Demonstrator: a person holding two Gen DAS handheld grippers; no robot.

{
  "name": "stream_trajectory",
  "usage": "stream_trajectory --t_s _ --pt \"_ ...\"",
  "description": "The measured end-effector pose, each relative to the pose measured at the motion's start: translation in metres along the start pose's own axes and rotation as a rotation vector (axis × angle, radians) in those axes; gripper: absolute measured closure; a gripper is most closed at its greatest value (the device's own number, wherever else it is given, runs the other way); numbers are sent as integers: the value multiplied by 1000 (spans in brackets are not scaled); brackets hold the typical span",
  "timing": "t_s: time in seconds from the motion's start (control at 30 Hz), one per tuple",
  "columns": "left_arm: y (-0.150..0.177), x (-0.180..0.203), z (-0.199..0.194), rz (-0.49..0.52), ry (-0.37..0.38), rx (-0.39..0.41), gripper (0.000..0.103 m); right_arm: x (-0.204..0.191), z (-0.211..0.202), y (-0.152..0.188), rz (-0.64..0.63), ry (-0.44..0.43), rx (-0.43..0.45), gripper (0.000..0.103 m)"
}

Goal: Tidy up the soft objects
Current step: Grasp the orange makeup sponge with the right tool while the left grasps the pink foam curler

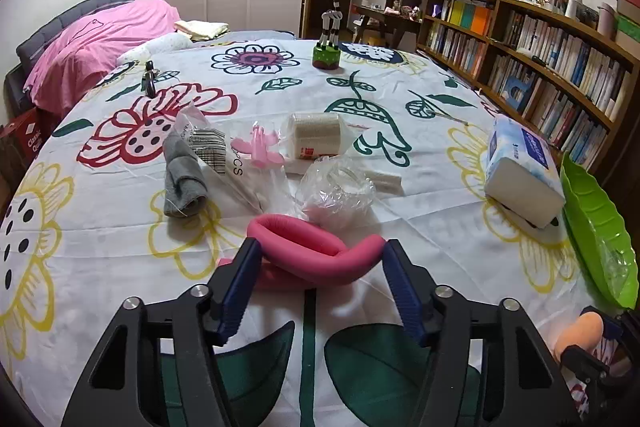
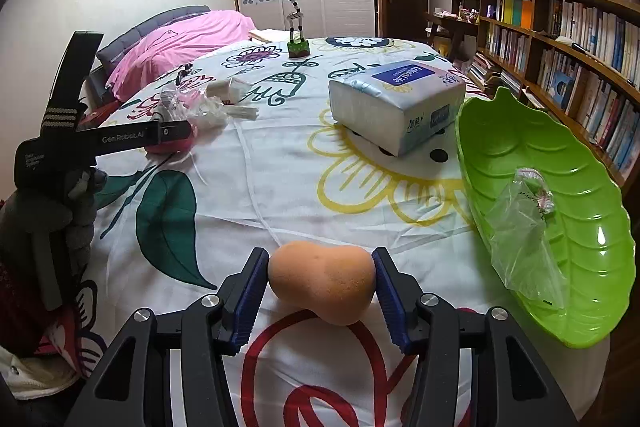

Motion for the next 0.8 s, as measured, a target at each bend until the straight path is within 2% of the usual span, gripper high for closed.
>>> stream_trajectory --t_s 0.1,0.13,0.23,0.8 --pt "0 1 -4 2 0 7 50 0 0 0 4 1 1 47" --pt "0 2 -5 4 1 9 63 0 0 0 5 0 1 47" --pt "0 2 -7 3 10 10 69 0 -2 -1 10 -1 6 47" --pt "0 -3 -13 -15 3 22 70 2 -3 -3 25 -9 17 47"
Point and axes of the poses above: each gripper's, at about its wrist camera, not at the fingertips, and z roughly the way its jaws point, x to its right, y to its underside, the point moved 4 cm from there along z, roughly the way its jaws point, and after that the axes turned 10 degrees about z, right-handed, at the moved point
